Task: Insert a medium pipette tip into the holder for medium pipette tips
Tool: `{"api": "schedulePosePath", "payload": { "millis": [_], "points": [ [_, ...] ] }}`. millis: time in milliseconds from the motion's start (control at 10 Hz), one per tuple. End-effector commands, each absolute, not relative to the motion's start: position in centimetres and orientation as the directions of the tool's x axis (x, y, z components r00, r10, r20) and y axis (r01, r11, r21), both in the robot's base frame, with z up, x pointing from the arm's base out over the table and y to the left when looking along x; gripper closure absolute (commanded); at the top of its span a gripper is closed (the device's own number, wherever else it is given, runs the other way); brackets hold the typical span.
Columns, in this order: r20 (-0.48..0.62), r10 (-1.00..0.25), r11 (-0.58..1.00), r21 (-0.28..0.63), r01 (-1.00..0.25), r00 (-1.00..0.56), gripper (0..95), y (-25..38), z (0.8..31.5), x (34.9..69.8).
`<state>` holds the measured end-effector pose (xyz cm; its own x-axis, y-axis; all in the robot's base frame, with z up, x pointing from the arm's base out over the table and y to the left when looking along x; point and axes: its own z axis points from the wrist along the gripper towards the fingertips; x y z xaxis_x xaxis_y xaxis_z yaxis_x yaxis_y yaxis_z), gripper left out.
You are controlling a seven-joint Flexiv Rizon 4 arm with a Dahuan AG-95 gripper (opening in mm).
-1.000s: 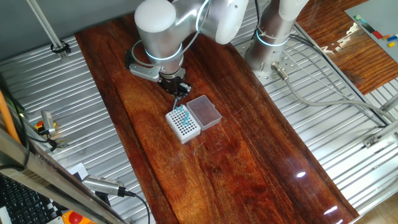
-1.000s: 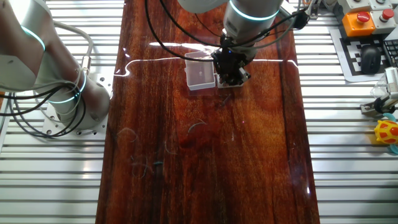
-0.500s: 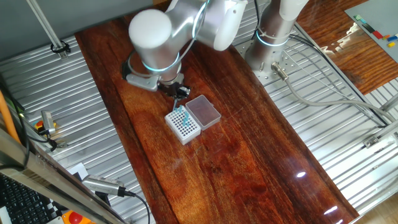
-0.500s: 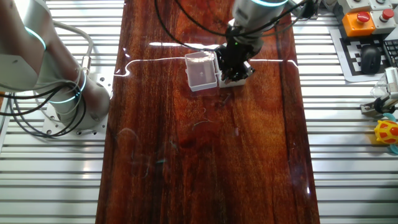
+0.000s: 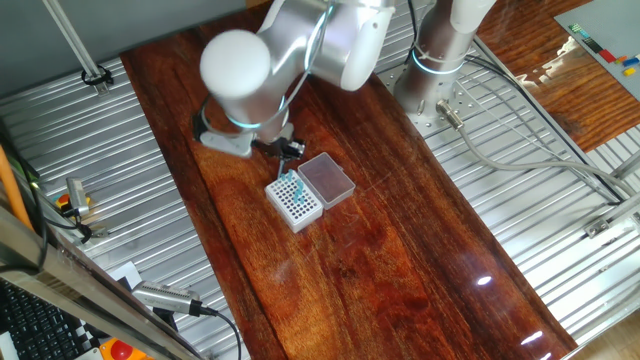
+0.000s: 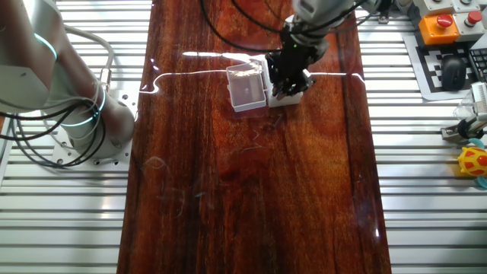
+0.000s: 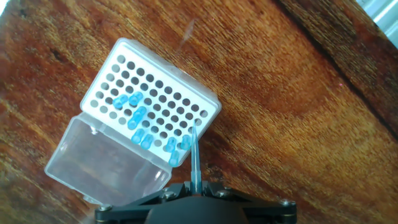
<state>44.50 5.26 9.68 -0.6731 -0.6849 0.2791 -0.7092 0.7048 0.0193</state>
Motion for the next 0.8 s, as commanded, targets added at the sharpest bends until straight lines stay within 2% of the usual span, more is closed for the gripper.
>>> {"api": "schedulePosePath", "payload": {
  "millis": [100,800],
  "points": [
    [0.288,-0.69,0.696,0.012,-0.718,-0.664,95.0,5.14,9.86,44.43],
    [0.338,-0.718,0.643,-0.014,-0.766,-0.608,95.0,5.02,10.14,44.49]
  ]
}}
